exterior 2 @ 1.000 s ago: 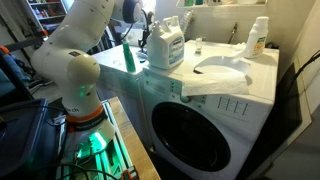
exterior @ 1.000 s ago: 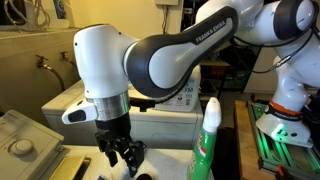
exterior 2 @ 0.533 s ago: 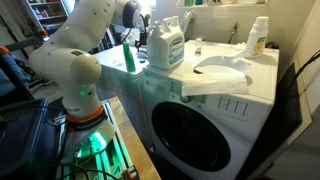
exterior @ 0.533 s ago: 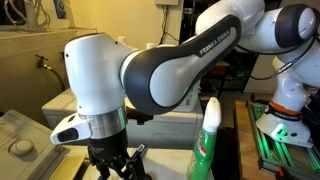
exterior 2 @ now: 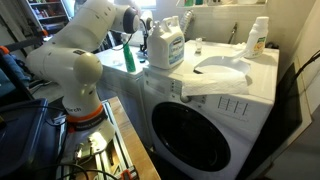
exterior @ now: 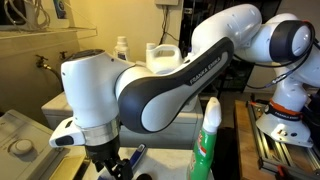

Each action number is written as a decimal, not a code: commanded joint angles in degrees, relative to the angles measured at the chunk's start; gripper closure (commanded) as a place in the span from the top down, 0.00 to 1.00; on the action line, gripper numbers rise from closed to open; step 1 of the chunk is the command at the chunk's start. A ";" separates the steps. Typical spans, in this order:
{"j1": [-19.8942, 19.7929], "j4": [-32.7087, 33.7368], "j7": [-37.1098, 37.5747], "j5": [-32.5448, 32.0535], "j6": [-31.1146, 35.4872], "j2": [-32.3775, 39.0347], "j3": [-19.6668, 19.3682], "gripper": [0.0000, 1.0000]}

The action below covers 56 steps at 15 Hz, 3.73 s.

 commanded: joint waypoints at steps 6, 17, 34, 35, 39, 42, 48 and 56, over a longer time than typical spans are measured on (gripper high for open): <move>2.49 6.01 4.21 -0.90 -6.48 3.59 -2.75 1.00; 2.27 8.52 3.04 -0.38 -5.56 5.87 -1.81 0.16; -7.36 11.09 -10.81 11.63 -11.27 -8.31 9.72 0.06; -7.78 11.55 -11.27 11.90 -11.70 -9.42 9.97 0.05; -7.28 12.45 -9.79 10.57 -9.22 -9.60 9.21 0.04; -7.43 11.88 -4.87 8.21 -2.50 -13.64 7.07 0.04; -6.85 6.38 7.71 1.40 2.22 -22.74 1.14 0.04; -8.89 7.03 11.96 1.04 1.66 -24.76 -1.38 0.04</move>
